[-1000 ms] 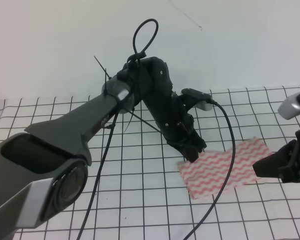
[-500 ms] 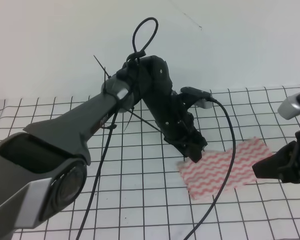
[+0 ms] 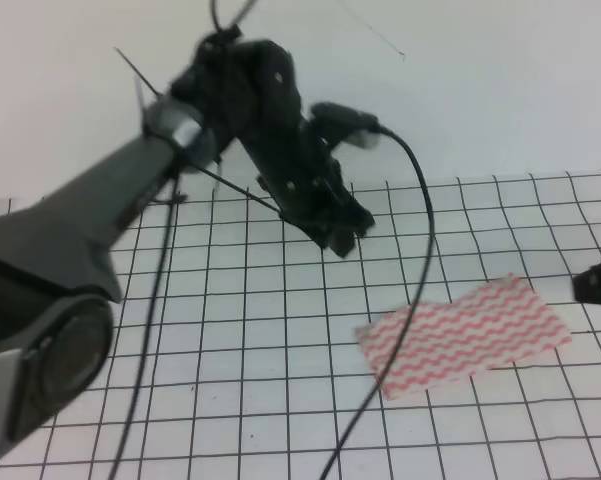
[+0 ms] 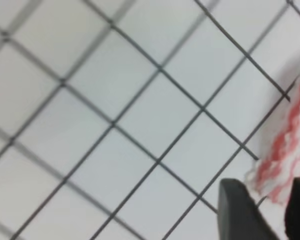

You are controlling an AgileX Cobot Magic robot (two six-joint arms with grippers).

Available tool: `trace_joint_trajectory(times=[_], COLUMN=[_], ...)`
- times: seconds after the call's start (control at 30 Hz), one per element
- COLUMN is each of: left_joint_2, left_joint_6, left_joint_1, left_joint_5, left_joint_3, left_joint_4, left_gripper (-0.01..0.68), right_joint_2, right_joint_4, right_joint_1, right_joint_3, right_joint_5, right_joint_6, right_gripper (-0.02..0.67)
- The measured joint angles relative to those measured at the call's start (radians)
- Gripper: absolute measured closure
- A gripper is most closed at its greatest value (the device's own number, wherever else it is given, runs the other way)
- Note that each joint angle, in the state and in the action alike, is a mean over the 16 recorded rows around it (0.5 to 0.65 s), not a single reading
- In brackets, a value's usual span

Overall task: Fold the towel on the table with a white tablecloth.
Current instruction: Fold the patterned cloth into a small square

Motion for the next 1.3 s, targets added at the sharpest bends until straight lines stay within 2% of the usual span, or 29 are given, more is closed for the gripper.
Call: trace_joint_trajectory(times=[0.17,0.4,0.83,1.1,1.3], left_joint_2=[-0.087,-0.246,-0.563,-0.688,-0.731], left_joint_6=[-0.02,-0.004,0.091,0.179,0.238], left_joint_1=[0.029,0.044,0.04,0.04,0.04], left_joint_5=[0.012,0.012,-0.067,-0.25,-0.388], left_joint_3=[0.013,0.09,0.438,0.68,0.811], left_joint_4=[-0.047,-0.123,-0.18,-0.315,-0.395], left_gripper=[0.601,0.669,0.673,0.673,0.673], right_joint_2=[0.062,0.19,0.361,0.41,0.428], right_joint_4=[-0.03,-0.012,0.013,0.093,0.15], right_joint_1=[-0.067,-0.126,-0.13,-0.13,-0.13], right_joint_3=[-0.006,-0.036,-0.08,-0.1,-0.112], right_joint_5=[-0.02,0.014,-0.022,-0.037,-0.028], right_joint_6=[0.069,0.074,0.096,0.057,0.028], right_gripper=[0.385,0.369,0.37,0.37,0.369])
